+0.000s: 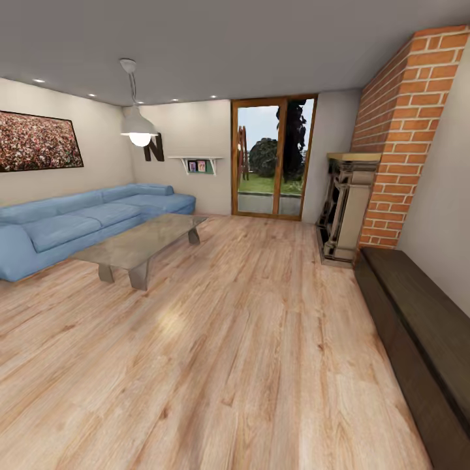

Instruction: In the kitchen, take the popcorn bag from the countertop, put it into the microwave, and heat it until the popcorn is cooked so the cooked popcorn ends up inside the bag.

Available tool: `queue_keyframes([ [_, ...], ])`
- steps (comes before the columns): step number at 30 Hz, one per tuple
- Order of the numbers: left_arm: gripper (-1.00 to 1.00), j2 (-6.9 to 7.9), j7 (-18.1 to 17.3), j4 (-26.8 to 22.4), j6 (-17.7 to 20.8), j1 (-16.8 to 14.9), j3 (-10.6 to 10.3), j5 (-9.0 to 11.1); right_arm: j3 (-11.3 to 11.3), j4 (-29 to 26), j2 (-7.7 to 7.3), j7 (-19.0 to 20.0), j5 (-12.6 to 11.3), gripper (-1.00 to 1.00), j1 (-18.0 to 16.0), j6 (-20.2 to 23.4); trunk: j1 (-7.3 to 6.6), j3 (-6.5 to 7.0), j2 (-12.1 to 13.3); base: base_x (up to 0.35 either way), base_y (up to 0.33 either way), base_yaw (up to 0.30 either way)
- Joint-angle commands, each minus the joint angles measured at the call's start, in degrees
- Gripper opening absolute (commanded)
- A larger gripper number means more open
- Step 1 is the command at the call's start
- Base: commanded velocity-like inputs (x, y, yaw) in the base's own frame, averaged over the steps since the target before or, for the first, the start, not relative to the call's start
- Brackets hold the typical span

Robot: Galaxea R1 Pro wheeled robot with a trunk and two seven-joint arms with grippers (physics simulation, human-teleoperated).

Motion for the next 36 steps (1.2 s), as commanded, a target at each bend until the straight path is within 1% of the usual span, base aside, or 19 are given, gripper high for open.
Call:
queue_keyframes([
  [1,1.00,0.00,0.00,0.00,0.00,-0.01,0.00,0.00,0.00,0.00,0.00,0.00,0.00,1.00,-0.01,0.00,0.00,-0.03,-0.02,0.000,0.000,0.000],
  [2,1.00,-0.05,-0.29,0.15,0.33,0.33,0.29,0.03,0.33,-0.33,-0.33,-0.17,0.18,1.00,-0.18,0.00,0.00,-0.03,-0.02,0.000,0.000,0.000],
  [4,1.00,-0.03,-0.25,0.16,0.35,0.74,0.29,0.06,0.52,-0.35,-0.41,-0.15,0.18,1.00,-0.18,-0.01,0.00,-0.03,-0.02,0.000,0.000,0.000],
  [8,1.00,-1.18,0.05,-0.43,-0.10,1.07,0.23,0.08,0.31,-1.66,-0.79,-0.16,-0.03,1.00,-1.11,0.15,0.00,-0.03,-0.02,0.000,0.000,0.000],
  [10,1.00,-1.20,0.07,-0.52,-0.15,1.06,0.30,0.09,0.28,-2.31,-0.96,-0.11,-0.01,1.00,-1.25,0.20,0.00,-0.03,-0.02,0.000,0.000,0.000],
  [15,1.00,-1.19,0.09,-0.61,-0.17,1.05,0.35,0.09,0.35,-3.93,-0.84,-0.04,0.16,1.00,-1.48,0.27,0.00,-0.03,-0.02,0.000,0.000,0.000],
  [23,1.00,-1.22,0.51,-0.62,-0.18,0.62,0.27,-0.10,0.36,-4.56,-1.04,-0.11,0.19,1.00,-2.09,0.23,0.00,-0.03,-0.02,0.000,0.000,-0.003],
  [33,1.00,-1.30,0.53,-0.72,-0.18,0.59,0.09,-0.09,0.15,-4.72,-1.28,-0.18,-0.27,1.00,-2.11,-0.01,0.00,-0.03,-0.02,-0.001,0.000,-0.267],
  [36,1.00,-1.37,0.53,-0.76,-0.18,0.54,0.02,-0.10,-0.12,-4.74,-1.36,-0.21,-0.35,1.00,-2.11,-0.53,0.00,-0.03,-0.02,-0.200,0.000,-0.295],
])
